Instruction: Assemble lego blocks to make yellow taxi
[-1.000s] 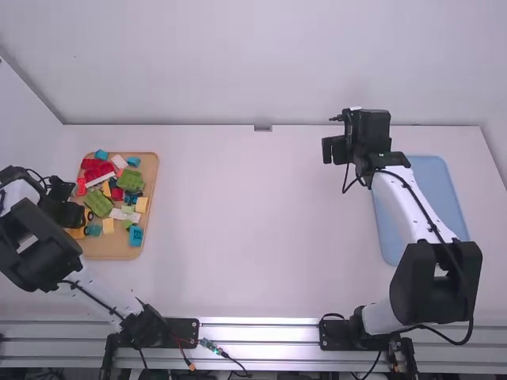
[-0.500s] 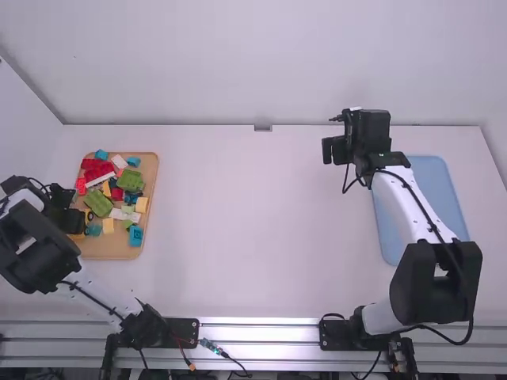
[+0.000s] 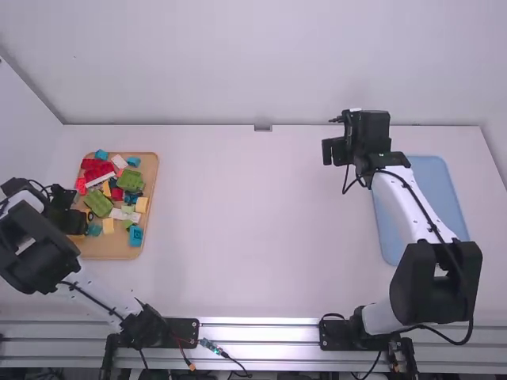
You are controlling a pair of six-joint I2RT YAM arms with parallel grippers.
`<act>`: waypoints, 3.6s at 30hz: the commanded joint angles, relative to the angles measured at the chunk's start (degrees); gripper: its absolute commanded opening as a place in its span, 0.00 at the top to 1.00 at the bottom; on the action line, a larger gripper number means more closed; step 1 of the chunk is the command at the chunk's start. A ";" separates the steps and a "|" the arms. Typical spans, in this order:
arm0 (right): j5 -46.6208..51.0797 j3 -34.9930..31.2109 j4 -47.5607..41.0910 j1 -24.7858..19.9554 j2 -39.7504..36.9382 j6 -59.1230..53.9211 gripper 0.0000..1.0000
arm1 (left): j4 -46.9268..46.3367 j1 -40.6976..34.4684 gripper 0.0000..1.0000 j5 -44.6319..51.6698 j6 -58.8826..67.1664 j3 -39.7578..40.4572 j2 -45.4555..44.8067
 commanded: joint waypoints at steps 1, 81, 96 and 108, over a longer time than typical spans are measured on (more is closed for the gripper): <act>0.31 1.33 -0.13 0.13 0.20 0.15 0.01 | 0.31 0.20 0.28 0.64 0.39 -0.50 0.35; -0.11 1.33 -0.17 0.17 0.20 -0.04 0.01 | 2.86 3.32 0.44 3.79 -0.63 0.50 7.63; -0.13 1.33 0.11 0.17 0.20 -0.02 0.01 | -15.45 -0.31 0.54 3.68 -6.08 17.33 7.63; 0.28 1.33 0.39 0.17 0.20 -0.24 0.00 | -12.48 -12.81 0.81 4.73 -16.70 22.88 3.79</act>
